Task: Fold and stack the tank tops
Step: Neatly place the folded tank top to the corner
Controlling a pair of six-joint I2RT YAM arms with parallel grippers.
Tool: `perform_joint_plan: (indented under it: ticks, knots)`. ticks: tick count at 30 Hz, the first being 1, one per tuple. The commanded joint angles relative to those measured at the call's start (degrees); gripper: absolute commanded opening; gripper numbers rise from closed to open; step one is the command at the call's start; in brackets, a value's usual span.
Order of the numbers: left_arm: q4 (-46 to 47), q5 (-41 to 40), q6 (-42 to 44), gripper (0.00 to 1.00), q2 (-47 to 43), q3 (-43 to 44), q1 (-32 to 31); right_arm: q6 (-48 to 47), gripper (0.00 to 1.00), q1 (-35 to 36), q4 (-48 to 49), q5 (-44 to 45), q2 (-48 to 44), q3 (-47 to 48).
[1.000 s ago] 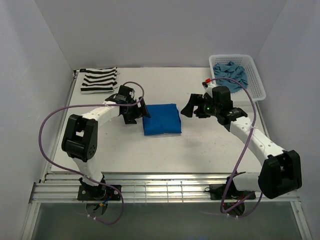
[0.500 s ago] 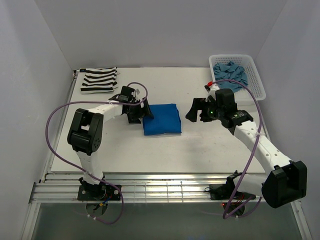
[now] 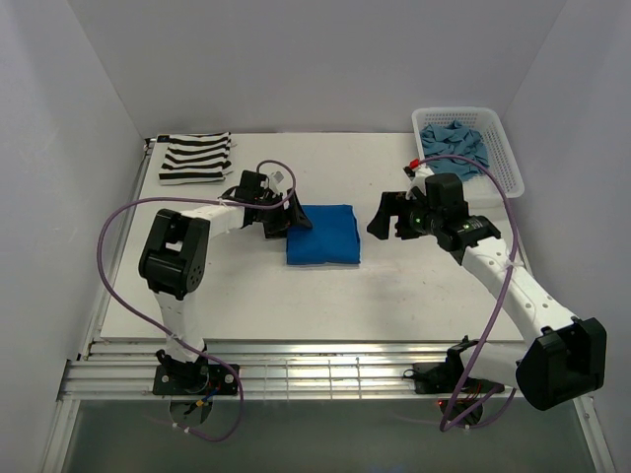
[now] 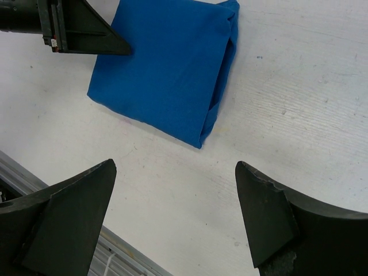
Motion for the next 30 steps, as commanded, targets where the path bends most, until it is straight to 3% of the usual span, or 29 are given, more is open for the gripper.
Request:
perform_joint_plan:
  ticks: [1, 4, 8, 14, 17, 18, 19, 21, 24, 30]
  knots:
    - [0.0, -1.2, -0.1, 0.9, 4.7, -3.9, -0.2, -1.1, 0.9, -0.2, -0.2, 0.2, -0.9, 3.2]
    - [1.2, -1.3, -0.7, 0.84, 5.3, -4.6, -0.2, -1.2, 0.9, -0.2, -0.5, 0.2, -1.2, 3.5]
    - [1.7, -2.3, -0.9, 0.67, 6.3, -4.9, -0.2, -1.3, 0.9, -0.2, -0.5, 1.0, -1.6, 3.4]
    - [1.6, -3.0, -0.2, 0.64, 8.1, -5.3, -0.3, -1.6, 0.9, -0.3, -0.7, 3.3, -2.0, 3.0]
    - [1.4, -3.4, 0.4, 0.53, 8.5, -5.4, -0.3, -1.7, 0.9, -0.3, -0.8, 4.3, -2.5, 2.6]
    - [1.5, -3.4, 0.5, 0.49, 8.6, -5.2, -0.3, -1.7, 0.9, -0.2, -0.8, 5.1, -2.7, 2.5]
    - [1.5, -3.3, 0.5, 0.36, 8.7, -5.1, -0.3, -1.8, 0.9, -0.3, -0.8, 5.4, -3.1, 2.3]
    - [1.2, -3.1, 1.2, 0.26, 9.3, -4.3, -0.6, -2.1, 0.9, -0.3, -0.8, 6.4, -3.6, 1.9]
    - [0.0, -4.1, 2.1, 0.0, 9.9, -2.9, -1.1, -2.5, 0.9, -0.4, -0.9, 7.9, -4.5, 1.3]
    - [-1.9, -9.4, 4.8, 0.0, 6.1, -1.8, -1.1, -3.3, 0.9, -0.8, -1.0, 10.1, -6.0, 0.6]
